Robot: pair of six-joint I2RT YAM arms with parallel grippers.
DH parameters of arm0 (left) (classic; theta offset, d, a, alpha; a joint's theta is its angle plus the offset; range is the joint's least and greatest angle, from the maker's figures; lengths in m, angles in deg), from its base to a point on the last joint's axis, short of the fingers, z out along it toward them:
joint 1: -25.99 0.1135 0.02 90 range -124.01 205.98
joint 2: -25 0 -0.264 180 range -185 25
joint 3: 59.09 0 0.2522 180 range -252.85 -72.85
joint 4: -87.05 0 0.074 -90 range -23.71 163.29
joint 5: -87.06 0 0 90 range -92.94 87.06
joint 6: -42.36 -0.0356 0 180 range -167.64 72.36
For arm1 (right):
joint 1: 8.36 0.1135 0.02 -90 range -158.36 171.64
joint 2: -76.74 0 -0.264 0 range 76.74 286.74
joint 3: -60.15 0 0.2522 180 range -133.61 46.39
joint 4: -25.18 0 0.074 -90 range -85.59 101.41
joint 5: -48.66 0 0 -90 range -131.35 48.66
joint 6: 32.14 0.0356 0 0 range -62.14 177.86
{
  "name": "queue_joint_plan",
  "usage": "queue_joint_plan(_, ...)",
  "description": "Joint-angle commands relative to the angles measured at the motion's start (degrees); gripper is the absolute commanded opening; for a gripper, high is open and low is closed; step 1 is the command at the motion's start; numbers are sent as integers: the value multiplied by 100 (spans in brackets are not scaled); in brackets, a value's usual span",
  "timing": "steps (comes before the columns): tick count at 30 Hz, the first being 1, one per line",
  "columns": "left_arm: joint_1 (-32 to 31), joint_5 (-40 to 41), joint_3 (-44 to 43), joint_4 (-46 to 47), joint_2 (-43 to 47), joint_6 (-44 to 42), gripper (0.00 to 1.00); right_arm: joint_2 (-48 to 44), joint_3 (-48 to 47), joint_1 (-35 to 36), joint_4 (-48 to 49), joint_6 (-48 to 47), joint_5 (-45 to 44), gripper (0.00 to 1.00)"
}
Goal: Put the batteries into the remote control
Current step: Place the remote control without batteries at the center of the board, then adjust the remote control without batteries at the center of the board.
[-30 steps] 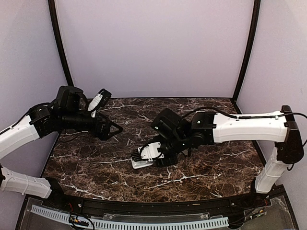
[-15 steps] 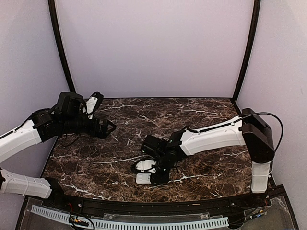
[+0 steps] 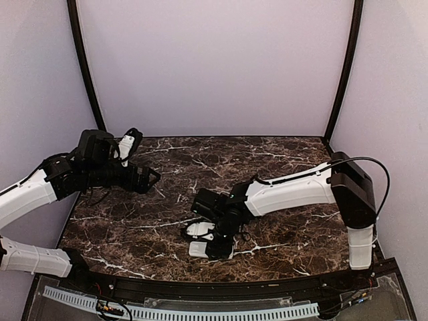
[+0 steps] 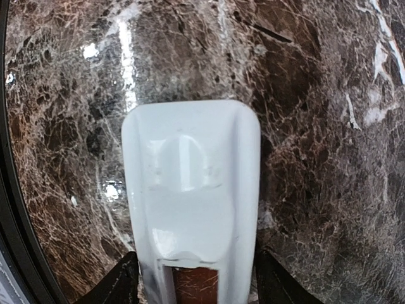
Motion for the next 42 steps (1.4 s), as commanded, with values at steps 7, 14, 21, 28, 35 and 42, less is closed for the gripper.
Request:
queue_joint_plan(7, 6, -218, 70, 119, -22, -139, 99, -68, -260, 11, -552, -94, -366, 68)
queue_joint_plan(14, 60, -627, 81, 237, -74, -72, 99, -838, -304, 128, -505, 39, -178, 99)
queue_joint_plan(21, 192, -985, 105, 317, -136, 75, 99, -1652, -129, -10, -562, 2029, -193, 94)
queue_joint_plan(28, 310, -1081, 161, 399, -80, 149, 99, -1650, 789, 229, -331, 3701, 844, 45)
queue_joint_plan(35, 333, -1140, 229, 537, -157, 177, 99, -1451, 1172, 342, 89, 4168, 595, 27)
queue_joint_plan(42, 366, -927, 386, 748, -173, 97, 99, -1143, 1456, 180, 313, 3883, 502, 28)
